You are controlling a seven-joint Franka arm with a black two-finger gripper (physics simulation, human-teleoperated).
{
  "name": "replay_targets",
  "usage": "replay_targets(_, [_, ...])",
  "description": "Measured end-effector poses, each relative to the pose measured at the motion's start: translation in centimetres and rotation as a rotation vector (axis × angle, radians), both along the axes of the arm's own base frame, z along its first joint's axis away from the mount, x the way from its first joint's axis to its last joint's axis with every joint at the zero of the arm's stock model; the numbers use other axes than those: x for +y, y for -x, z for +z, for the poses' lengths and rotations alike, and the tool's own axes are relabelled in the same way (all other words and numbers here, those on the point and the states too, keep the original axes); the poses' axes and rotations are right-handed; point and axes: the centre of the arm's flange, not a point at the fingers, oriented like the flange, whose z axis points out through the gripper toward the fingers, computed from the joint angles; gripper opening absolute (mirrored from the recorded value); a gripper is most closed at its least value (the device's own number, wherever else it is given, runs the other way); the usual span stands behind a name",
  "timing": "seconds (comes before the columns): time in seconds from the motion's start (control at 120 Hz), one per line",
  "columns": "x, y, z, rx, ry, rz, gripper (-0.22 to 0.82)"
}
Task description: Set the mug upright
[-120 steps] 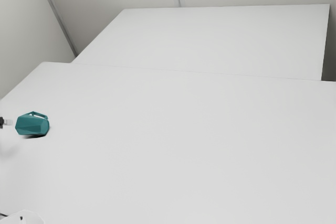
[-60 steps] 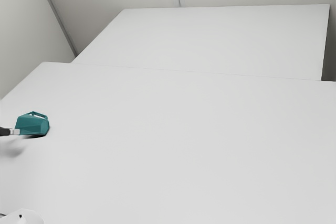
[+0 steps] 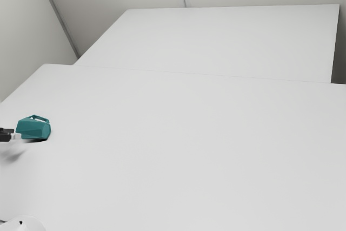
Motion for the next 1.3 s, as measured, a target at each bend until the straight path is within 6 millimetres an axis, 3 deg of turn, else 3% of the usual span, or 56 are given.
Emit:
replay_targets(0.2, [-0.8,-1.1,-0.3,-0.025,-0.003,-0.043,0.6])
replay_targets(0.6, [-2.6,-1.5,-1.5,-0.047,0.032,-0.105,0.59])
replay_targets(1.133, [-3.8,-3.9,0.8,-0.098,0.017,-0.177,0.37])
replay_targets(1.3, [-4.1,-4.7,1.6,-0.112,0.01,-0.192,0.24])
